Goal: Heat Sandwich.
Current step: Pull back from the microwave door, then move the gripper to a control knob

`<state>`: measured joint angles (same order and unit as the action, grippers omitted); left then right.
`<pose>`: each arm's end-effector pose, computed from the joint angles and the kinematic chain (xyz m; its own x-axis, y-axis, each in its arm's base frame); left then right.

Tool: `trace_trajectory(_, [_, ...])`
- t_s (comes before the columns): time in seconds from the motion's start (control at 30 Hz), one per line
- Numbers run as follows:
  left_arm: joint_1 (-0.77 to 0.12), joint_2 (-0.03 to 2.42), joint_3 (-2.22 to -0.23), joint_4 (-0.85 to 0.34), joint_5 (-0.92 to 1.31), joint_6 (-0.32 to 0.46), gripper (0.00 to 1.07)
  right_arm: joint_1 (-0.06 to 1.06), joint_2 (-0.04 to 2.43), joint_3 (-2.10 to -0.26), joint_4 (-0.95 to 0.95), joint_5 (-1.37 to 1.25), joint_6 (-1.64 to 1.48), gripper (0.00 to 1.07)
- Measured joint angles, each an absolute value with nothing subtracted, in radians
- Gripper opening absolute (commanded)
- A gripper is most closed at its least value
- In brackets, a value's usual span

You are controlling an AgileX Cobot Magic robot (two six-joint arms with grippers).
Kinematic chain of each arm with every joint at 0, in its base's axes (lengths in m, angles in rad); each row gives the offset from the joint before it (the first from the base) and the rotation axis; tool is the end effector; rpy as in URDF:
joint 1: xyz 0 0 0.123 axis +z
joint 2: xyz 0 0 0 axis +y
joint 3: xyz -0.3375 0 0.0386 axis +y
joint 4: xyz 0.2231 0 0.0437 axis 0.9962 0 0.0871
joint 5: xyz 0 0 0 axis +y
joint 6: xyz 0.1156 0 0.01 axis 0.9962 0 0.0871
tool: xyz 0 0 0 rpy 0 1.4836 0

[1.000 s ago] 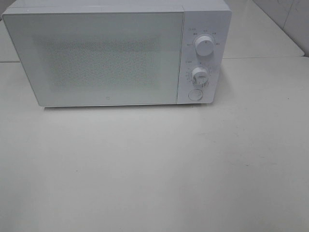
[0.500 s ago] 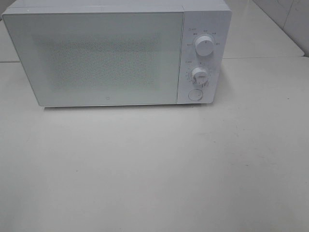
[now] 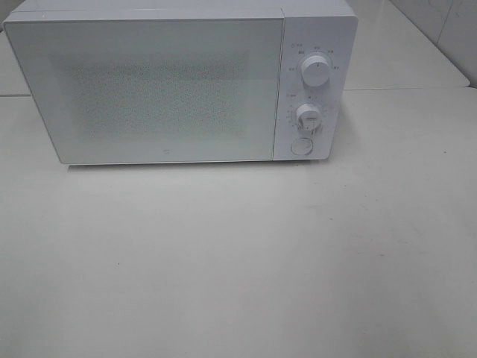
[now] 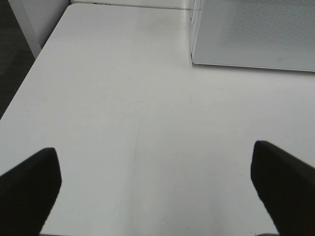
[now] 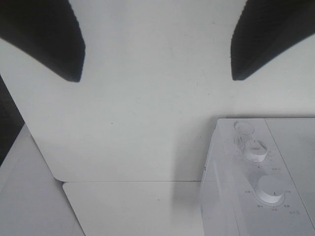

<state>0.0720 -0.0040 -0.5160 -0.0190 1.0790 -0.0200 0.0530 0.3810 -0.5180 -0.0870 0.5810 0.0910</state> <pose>-0.0622 -0.0064 0.2562 -0.4514 -0.0616 -0.8902 -0.0702 0.9970 -0.0334 0.0250 -0.0042 0.3177 -0.3473 -0.0002 -0.9378 -0.0019 1.0000 0.0005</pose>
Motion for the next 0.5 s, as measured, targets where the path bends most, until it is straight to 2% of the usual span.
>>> trace_trajectory(0.5, [0.072,-0.004,-0.516,-0.019,1.079,-0.02,1.0,0.053,0.745,-0.518,-0.087,0.267,0.107,0.76])
